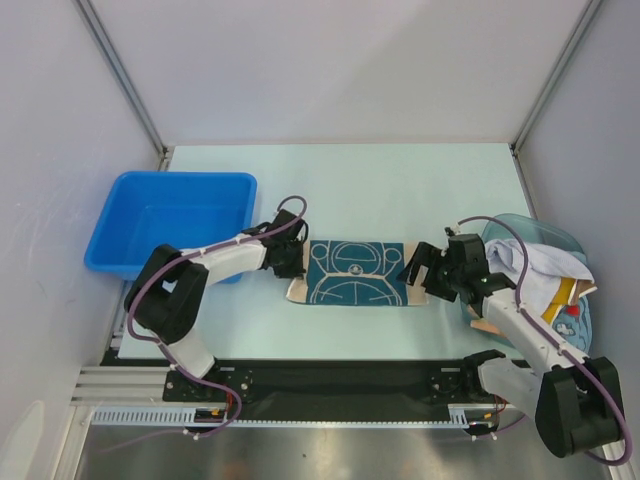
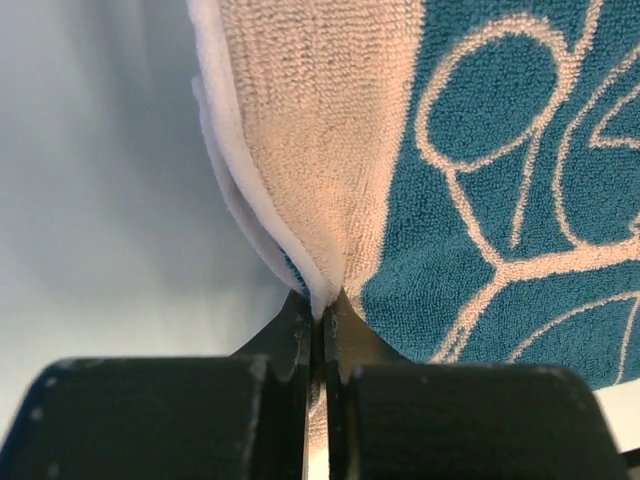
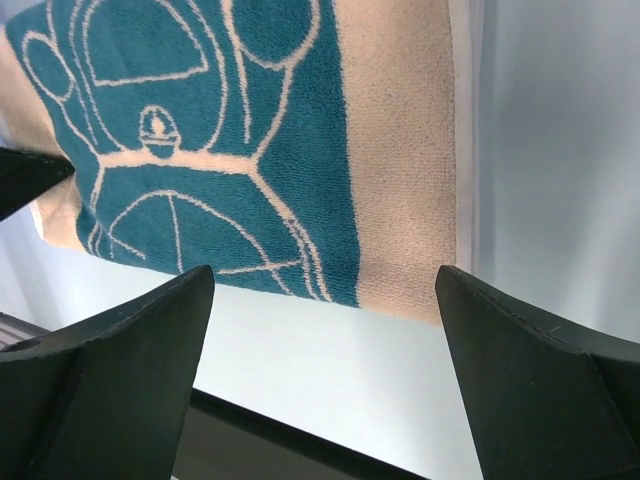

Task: Fold and stack the towels
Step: Neatly place the folded towel into the bin

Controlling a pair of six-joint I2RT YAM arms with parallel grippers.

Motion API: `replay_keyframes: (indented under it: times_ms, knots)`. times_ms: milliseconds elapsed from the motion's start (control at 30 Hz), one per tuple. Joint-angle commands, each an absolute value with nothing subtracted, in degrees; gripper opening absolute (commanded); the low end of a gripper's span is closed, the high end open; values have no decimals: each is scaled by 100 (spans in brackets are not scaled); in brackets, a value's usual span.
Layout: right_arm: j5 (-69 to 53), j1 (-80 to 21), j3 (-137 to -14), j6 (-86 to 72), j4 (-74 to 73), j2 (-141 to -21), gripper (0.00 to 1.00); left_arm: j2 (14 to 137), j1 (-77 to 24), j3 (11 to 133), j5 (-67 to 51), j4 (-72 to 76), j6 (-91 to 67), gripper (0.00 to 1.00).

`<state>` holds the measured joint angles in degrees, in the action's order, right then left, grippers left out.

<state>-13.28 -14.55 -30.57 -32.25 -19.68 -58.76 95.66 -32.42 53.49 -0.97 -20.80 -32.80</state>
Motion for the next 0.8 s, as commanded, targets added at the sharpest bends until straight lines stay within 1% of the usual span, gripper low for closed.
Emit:
replay_keyframes:
  times_ms: [0, 100, 400, 567, 767]
  knots:
    - [-1283, -1485, -3392, -3173, -2100, -5643, 100, 9625, -3401, 5808, 737, -3198, -3287, 0]
    - [-1309, -1485, -3506, -3182, -2153, -5555, 100, 9449, -3437, 6326, 1158, -3708, -3226, 0]
    - [-1292, -1477, -3770, -3103, -2250, -5563, 100, 9334, -3445, 7136, 2126, -4991, -2989, 0]
    - [-1318, -1494, -3832, -3050, -2197, -5669, 100, 9281, -3445, 7856, 3038, -5790, -2909, 0]
    - [-1274, -1485, -3885, -2953, -2171, -5827, 100, 9334, -3253, 8621, 3822, -6161, -2463, 0]
